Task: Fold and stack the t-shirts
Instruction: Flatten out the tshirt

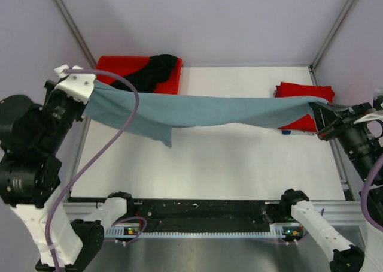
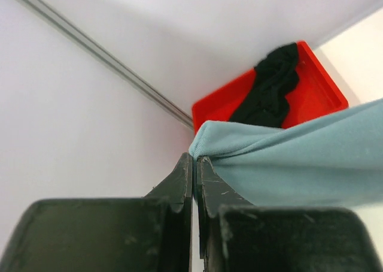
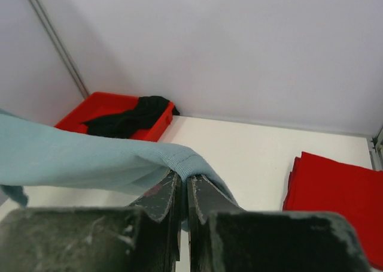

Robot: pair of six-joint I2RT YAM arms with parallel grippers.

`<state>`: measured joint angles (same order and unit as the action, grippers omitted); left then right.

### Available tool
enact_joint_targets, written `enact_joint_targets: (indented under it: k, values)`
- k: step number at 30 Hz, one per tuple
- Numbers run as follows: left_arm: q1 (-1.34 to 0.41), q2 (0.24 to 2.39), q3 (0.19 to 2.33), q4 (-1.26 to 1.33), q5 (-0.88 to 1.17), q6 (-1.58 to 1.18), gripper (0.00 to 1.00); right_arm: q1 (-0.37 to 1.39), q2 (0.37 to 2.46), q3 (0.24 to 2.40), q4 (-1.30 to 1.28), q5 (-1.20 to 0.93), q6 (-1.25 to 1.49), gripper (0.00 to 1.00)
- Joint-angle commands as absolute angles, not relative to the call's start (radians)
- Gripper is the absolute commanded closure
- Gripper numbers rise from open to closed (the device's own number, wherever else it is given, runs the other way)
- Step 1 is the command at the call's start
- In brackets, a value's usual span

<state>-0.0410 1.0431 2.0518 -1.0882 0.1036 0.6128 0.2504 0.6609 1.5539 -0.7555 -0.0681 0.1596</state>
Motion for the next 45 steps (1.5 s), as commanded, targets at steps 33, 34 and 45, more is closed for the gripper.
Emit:
enact_joint_targets:
  k: [33,34,45]
  values:
    - [-0.074,1.603,1.664,-0.481,0.29,0.463,0.21,0.118,1.644,1.496,-0.508,0.015,0.137,0.42]
    - [-0.074,1.592,1.667,-0.504,0.299,0.48,0.19,0.118,1.631,1.48,-0.512,0.018,0.137,0.39]
    - [-0.086,1.152,1.26,-1.104,0.584,1.241,0.18,0.23,1.149,1.041,-0.569,-0.165,0.057,0.29]
